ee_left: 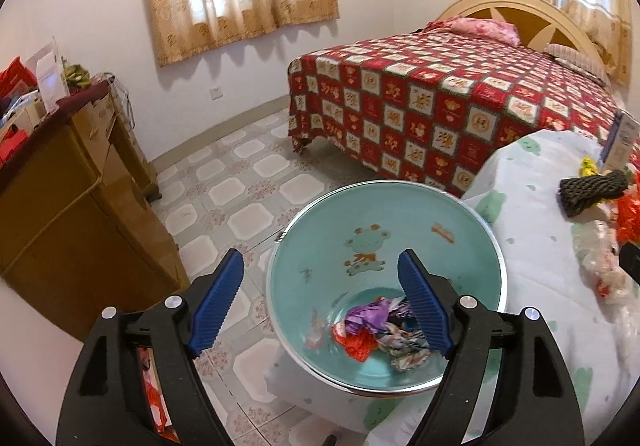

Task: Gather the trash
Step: 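Move the left tool back to the table and grasp the clear plastic bag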

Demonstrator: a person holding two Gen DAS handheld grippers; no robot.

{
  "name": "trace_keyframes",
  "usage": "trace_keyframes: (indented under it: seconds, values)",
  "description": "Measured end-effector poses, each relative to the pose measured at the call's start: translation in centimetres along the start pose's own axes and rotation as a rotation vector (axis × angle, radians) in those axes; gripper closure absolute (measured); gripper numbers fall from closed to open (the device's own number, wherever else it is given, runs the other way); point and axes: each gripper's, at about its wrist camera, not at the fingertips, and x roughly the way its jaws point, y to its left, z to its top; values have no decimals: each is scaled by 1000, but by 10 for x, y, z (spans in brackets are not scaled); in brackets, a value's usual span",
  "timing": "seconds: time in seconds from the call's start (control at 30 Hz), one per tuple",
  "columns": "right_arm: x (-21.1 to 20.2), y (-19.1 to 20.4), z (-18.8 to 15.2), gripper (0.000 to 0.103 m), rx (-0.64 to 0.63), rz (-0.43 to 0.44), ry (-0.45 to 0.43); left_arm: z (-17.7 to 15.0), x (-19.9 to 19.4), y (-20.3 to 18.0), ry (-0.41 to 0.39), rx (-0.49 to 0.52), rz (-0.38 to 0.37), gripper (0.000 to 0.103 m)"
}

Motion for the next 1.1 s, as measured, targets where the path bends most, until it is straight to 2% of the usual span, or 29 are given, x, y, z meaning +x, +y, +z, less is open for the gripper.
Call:
trace_keyframes:
  seconds: [0.13,0.63,0.77,1.0,1.1]
  values:
    - [-10,-22,1,16,20,-37,-16,-3,-11,-14,-2,14,-44,24]
    - [-26,-88,-4,16,106,-105,-22,-4,-44,-59,-23,77,-106,20]
    - [-29,-108,-6,16,140,-119,-25,-5,-51,-76,-29,107,-110,15]
    - [-33,-144,-10,14,176,-157,-15,-9,-56,-102,-9,137,-151,11]
    - [-34,-163,-13,14,183,-191,-8,-14,-55,-118,14,160,-194,11]
